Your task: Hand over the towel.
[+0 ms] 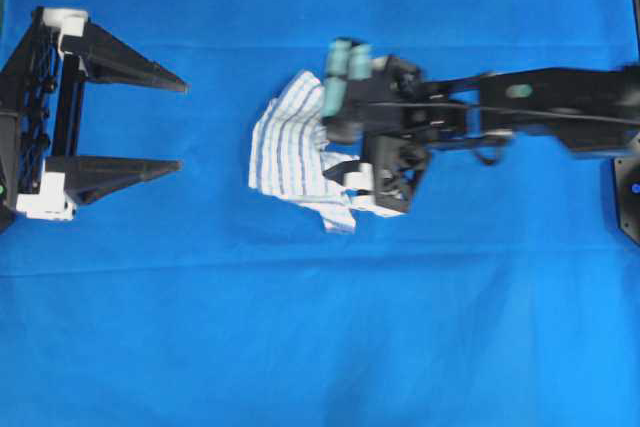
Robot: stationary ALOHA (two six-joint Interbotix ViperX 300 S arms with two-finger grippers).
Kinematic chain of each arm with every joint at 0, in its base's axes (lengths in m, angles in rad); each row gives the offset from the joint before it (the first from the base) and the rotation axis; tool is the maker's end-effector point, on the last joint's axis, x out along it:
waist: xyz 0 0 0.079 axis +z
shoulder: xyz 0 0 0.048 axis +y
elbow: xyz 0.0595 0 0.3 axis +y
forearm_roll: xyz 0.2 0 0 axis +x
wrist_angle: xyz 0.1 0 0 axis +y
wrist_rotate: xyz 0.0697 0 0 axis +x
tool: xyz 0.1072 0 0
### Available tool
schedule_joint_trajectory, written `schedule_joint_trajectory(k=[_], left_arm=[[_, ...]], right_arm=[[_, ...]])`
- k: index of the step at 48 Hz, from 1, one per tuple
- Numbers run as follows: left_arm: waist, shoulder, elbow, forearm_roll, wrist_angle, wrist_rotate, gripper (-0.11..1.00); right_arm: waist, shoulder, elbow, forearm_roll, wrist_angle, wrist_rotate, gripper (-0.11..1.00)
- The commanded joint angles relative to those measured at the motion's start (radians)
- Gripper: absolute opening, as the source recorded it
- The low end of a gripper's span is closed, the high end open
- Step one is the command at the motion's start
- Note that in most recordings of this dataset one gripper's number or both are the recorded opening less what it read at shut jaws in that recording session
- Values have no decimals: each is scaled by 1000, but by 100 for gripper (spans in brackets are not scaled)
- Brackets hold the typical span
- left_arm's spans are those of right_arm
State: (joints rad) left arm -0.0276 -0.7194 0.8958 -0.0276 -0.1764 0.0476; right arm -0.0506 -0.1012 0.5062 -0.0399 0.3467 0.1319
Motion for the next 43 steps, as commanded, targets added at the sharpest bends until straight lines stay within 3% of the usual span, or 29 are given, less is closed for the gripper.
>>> schedule_joint_trajectory(k=[1,20,28,43], left_arm=[[-6,-3,-11,-2,-9,-2,93],[-6,-5,-3,-2,-9,-2,93],[-6,-9,5,-2,-11,-2,93],[-5,-12,6,-2,-11,-2,93]], right_arm=[[11,-130,37,-3,-58,0,70],[17,-502,305,-12,-420,-14,70],[17,-537,365,-12,-486,-15,70],[17,-517,364,-12,-497,-17,70]])
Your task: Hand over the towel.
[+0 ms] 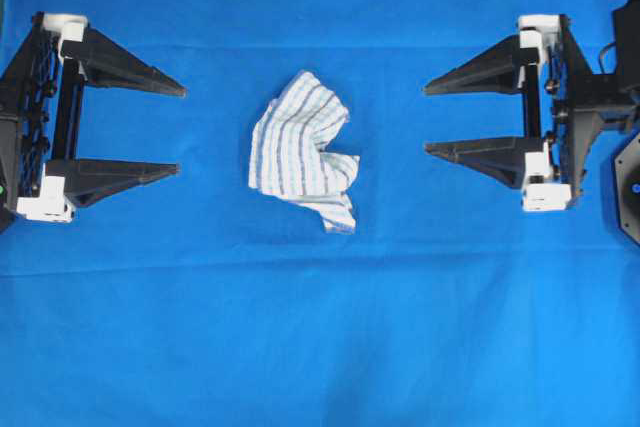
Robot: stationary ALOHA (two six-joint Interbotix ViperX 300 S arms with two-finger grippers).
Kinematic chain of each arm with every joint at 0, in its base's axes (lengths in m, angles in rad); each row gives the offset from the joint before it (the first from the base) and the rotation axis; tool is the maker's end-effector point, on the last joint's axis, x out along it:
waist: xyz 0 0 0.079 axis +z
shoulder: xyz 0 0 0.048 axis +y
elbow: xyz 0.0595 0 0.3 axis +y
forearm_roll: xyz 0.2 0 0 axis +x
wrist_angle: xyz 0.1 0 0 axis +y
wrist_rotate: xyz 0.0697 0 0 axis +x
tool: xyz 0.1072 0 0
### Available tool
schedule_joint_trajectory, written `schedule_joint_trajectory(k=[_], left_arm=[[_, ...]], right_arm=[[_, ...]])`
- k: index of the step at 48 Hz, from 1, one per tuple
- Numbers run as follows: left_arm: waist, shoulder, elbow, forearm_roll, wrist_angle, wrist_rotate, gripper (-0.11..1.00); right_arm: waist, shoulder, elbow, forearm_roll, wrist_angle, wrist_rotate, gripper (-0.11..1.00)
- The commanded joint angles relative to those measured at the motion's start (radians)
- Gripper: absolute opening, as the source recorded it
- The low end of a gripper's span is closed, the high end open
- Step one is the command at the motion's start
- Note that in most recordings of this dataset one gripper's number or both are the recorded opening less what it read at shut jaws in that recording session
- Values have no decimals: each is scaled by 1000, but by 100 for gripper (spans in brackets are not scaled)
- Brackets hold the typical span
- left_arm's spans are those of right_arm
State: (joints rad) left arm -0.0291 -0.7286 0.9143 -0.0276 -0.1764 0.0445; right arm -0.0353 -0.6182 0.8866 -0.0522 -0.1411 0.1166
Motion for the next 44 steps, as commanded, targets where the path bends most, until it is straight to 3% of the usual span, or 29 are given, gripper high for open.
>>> schedule_joint_trajectory(k=[1,11,21,35,44], left_arm=[[-5,-3,-12,-2,-11,2,93],[-5,-44,0,0,12,3,93],[-5,-216,61,0,106,5,92],[-5,-514,276,0,141,2,92],[-5,-673,413,0,184,0,91]], right_arm=[[2,0,-17,-2,-11,-2,70],[2,-57,-3,0,17,-2,70],[0,-285,51,-2,187,-2,70],[0,-670,321,-8,206,-2,70],[-2,-765,439,-5,201,8,70]])
